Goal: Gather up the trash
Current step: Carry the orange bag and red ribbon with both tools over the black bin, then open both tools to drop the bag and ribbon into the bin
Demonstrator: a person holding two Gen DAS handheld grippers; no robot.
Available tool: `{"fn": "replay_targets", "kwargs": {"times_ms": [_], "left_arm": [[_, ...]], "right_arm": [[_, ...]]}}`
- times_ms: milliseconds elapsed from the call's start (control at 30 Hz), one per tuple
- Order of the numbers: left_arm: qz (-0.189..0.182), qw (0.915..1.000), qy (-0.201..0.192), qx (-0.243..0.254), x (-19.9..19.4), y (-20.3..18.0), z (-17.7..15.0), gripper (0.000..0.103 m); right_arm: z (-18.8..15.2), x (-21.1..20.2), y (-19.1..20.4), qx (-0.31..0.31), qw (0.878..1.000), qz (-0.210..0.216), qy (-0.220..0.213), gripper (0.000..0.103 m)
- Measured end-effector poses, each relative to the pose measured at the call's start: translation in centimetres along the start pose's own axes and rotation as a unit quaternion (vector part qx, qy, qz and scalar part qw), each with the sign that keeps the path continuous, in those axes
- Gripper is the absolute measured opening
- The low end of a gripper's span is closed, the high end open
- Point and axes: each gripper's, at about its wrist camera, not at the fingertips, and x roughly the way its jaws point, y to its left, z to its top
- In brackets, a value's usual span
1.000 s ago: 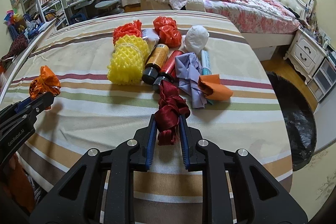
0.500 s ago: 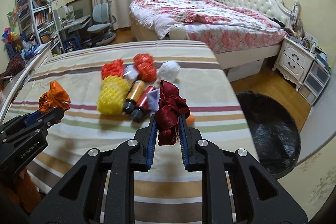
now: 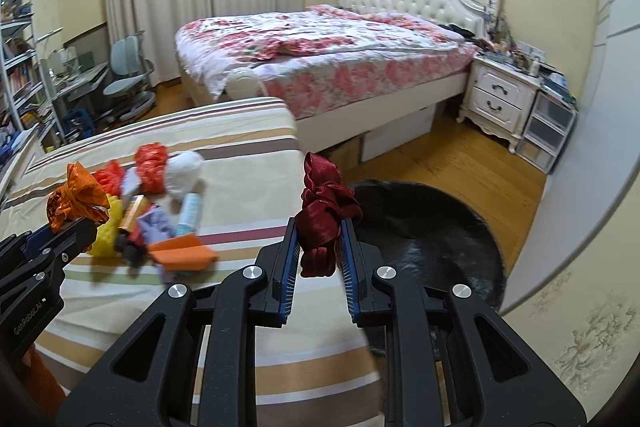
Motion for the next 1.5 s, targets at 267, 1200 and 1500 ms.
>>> {"fn": "replay_targets", "kwargs": {"times_ms": [267, 1200, 1500], "left_arm": [[-0.036, 0.9983, 0.015, 0.044, 4.1, -6.2, 1.0, 0.037], [-0.041, 0.991, 0.071, 0.105, 13.3, -14.7, 1.7, 0.041], [-0.032, 0.9938, 0.059, 0.089, 13.0, -14.2, 2.0, 0.072]], "right_arm": [[-0.9, 2.7, -5.2, 0.037, 0.999, -0.03, 0.02, 0.02], [-2.0, 9.2, -12.5, 0.109, 0.991, -0.033, 0.073, 0.022], [-2.0, 8.9, -13.2, 0.123, 0.989, -0.051, 0.068, 0.045]]}}
